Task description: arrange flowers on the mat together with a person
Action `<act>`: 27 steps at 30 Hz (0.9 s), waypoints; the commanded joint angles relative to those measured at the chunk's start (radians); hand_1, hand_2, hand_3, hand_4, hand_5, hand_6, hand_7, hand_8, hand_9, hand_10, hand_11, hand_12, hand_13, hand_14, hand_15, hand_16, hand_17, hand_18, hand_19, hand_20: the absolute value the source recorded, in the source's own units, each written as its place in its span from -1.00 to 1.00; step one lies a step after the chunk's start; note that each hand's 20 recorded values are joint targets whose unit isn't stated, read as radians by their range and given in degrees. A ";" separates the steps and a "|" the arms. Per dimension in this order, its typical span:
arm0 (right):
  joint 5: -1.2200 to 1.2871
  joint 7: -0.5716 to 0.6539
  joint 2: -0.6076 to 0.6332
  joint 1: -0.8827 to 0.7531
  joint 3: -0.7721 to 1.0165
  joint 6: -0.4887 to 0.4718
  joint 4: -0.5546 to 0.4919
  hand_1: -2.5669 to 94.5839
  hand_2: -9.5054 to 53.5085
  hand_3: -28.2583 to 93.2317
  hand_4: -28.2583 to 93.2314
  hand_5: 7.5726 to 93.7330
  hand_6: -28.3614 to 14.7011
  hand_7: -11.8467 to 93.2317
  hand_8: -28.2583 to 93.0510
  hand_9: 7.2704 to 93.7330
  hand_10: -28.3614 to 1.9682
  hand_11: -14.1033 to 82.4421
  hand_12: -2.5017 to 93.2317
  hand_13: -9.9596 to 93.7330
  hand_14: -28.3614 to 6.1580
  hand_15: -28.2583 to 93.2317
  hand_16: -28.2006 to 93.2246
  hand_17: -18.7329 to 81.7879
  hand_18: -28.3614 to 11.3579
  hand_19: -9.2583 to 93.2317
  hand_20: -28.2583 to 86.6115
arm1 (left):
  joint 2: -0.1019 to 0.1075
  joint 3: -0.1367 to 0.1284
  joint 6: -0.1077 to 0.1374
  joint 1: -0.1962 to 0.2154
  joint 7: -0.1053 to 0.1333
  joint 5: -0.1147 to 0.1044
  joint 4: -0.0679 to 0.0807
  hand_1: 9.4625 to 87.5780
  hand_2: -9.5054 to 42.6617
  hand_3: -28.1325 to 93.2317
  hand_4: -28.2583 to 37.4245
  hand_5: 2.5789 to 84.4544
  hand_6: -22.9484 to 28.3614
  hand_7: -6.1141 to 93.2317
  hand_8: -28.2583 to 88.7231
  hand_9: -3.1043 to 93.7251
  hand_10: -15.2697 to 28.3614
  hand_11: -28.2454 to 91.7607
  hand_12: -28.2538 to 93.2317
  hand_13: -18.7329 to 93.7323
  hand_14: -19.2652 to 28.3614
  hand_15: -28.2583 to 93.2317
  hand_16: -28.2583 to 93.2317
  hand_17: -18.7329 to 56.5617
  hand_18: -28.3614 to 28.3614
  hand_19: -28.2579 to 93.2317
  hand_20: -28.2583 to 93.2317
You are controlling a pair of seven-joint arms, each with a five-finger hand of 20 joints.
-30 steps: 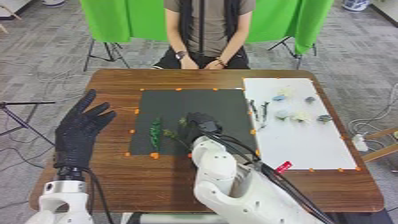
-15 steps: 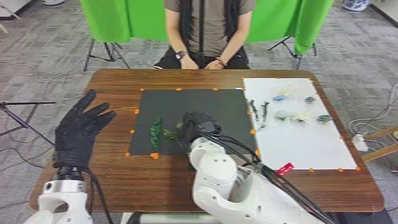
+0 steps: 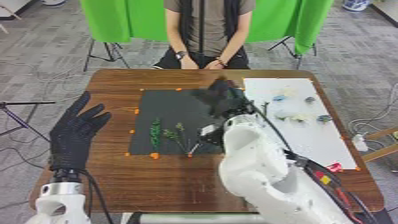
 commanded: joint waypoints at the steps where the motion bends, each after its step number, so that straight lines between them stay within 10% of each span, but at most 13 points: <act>1: 0.743 -0.441 0.069 -0.279 0.396 0.098 0.006 -0.40 -0.45 0.56 -0.92 0.38 0.12 -0.47 -0.76 0.54 -0.30 -0.19 -0.61 0.37 -0.34 0.47 -0.35 -0.33 -0.68 0.50 -0.32 | -0.053 -0.019 -0.046 0.020 -0.029 0.030 0.017 -0.74 -0.24 0.67 -1.00 -0.23 0.18 -0.64 -0.67 -0.18 0.58 -0.13 -0.37 -0.12 0.89 0.29 -0.69 -0.58 0.96 0.61 -0.75; 6: 1.072 -0.643 0.012 -0.473 0.562 0.109 -0.005 -0.48 -0.39 0.61 -0.94 0.27 0.21 -0.48 -0.77 0.37 -0.29 -0.30 -0.65 0.21 -0.44 0.38 -0.38 -0.44 -0.66 0.28 -0.28 | -0.134 -0.047 -0.109 0.038 -0.096 0.095 0.018 -0.75 -0.24 0.67 -1.00 -0.20 0.17 -0.67 -0.67 -0.13 0.57 -0.15 -0.37 -0.12 0.87 0.26 -0.69 -0.61 0.91 0.57 -0.74; 9: 1.135 -0.736 0.015 -0.532 0.572 0.136 -0.006 -0.54 -0.36 0.63 -0.95 0.18 0.21 -0.50 -0.76 0.26 -0.27 -0.34 -0.66 0.11 -0.50 0.29 -0.39 -0.48 -0.65 0.21 -0.26 | -0.138 -0.053 -0.137 0.032 -0.121 0.123 0.023 -0.76 -0.24 0.67 -1.00 -0.22 0.11 -0.70 -0.66 -0.14 0.52 -0.19 -0.38 -0.12 0.86 0.23 -0.66 -0.64 0.87 0.51 -0.65; 19: 1.208 -0.787 0.003 -0.621 0.621 0.027 0.003 -0.65 -0.29 0.65 -0.98 -0.12 0.32 -0.56 -0.73 -0.05 -0.13 -0.56 -0.68 -0.11 -0.61 -0.03 -0.35 -0.55 -0.63 0.05 -0.23 | -0.148 -0.008 -0.136 0.005 -0.102 0.133 0.042 -0.76 -0.25 0.67 -1.00 -0.25 0.08 -0.68 -0.67 -0.17 0.48 -0.23 -0.37 -0.18 0.79 0.17 -0.64 -0.67 0.81 0.41 -0.54; 27: 1.206 -0.800 -0.002 -0.593 0.616 0.019 0.018 -0.66 -0.28 0.65 -0.98 -0.12 0.30 -0.54 -0.73 -0.05 -0.21 -0.52 -0.65 -0.09 -0.58 0.02 -0.30 -0.56 -0.62 0.05 -0.21 | -0.157 -0.024 -0.134 -0.001 -0.100 0.124 0.048 -0.77 -0.26 0.67 -1.00 -0.23 0.10 -0.68 -0.67 -0.17 0.49 -0.21 -0.36 -0.17 0.80 0.18 -0.63 -0.67 0.82 0.41 -0.51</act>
